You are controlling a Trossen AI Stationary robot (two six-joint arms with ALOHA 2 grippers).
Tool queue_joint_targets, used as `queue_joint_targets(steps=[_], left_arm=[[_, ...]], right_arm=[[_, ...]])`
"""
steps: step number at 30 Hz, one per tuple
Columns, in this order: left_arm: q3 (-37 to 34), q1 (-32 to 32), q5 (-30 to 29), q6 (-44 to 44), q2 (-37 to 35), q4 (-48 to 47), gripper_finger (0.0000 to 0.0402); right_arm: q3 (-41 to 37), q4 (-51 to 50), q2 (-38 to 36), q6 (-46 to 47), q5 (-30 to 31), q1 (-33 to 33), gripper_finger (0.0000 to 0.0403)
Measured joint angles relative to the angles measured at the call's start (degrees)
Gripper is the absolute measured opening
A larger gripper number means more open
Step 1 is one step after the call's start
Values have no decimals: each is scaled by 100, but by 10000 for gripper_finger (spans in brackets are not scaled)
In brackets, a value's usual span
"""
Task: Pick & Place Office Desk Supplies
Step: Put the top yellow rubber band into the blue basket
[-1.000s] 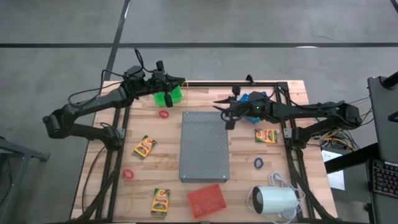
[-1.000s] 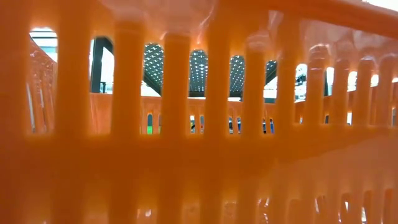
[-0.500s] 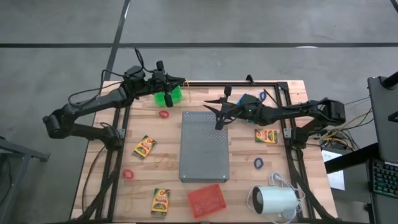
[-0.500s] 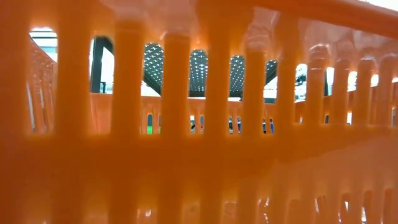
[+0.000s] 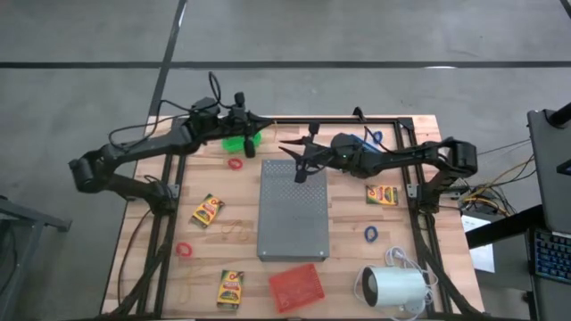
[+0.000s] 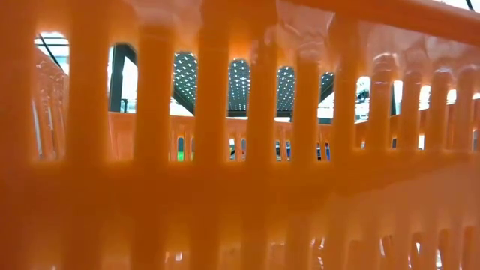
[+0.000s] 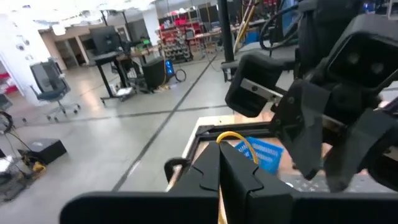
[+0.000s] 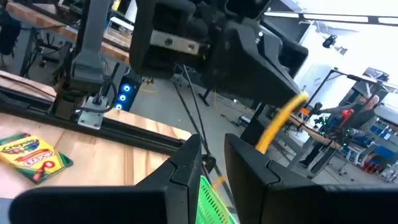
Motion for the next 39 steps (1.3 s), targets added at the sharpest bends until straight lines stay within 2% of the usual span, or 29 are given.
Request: queue_joint_targets(steps=[7, 39], left_arm=[[48, -9, 16, 1, 47, 235, 2], [39, -37, 48, -8, 49, 259, 2]], right_arm=[[148, -366, -66, 22, 725, -40, 68], [680, -358, -20, 66, 642, -159, 68]])
